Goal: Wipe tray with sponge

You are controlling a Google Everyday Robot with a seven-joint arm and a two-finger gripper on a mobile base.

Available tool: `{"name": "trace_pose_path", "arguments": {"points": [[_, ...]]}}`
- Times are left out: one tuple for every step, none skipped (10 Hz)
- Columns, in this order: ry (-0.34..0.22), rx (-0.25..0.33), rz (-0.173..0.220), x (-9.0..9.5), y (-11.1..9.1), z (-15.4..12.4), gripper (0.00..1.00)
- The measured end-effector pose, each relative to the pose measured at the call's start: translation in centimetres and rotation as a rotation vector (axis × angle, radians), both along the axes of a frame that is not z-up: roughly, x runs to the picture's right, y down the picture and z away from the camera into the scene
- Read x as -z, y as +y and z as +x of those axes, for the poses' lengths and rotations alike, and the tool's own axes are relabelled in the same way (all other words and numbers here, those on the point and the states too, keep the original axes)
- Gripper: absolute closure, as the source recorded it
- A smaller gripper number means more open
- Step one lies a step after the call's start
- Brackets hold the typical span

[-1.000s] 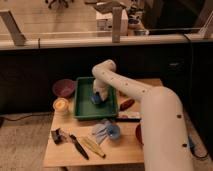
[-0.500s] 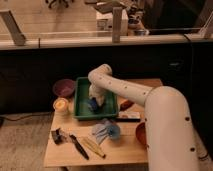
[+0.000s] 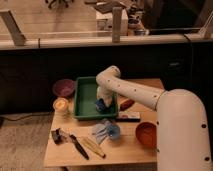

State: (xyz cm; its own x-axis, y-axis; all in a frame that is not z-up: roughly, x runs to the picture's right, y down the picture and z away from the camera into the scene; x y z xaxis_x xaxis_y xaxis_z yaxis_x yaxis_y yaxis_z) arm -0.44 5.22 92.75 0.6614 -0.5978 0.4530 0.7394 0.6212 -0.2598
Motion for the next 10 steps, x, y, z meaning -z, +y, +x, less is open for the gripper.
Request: {"name": "trace_pose_path", "arguments": {"points": [[-0.003,0.007,0.008,-0.9,-1.2,-0.8,1.00],[-0.013,0.014,0.011,-1.4,-1.9,-1.9,1.00],[-0.036,0.032,0.014,-1.7,-2.3,-4.0,1.00],[-0.062,0.053,0.011,-1.6,-2.2,-5.5,1.00],[-0.083,0.069,0.008,-1.3,-1.6,-6.3,1.00],[-0.105,0.084,0.004,-0.5,-0.7,-6.8,1.00],[-0.125,0.099,0.003,0.4,0.4,-6.9,1.00],[-0.134,0.100,0.000,1.3,1.3,-6.8,1.00],[-0.131,0.093,-0.001,2.0,2.1,-6.0,1.00],[-0.124,0.082,-0.001,2.3,2.4,-5.1,1.00]]}}
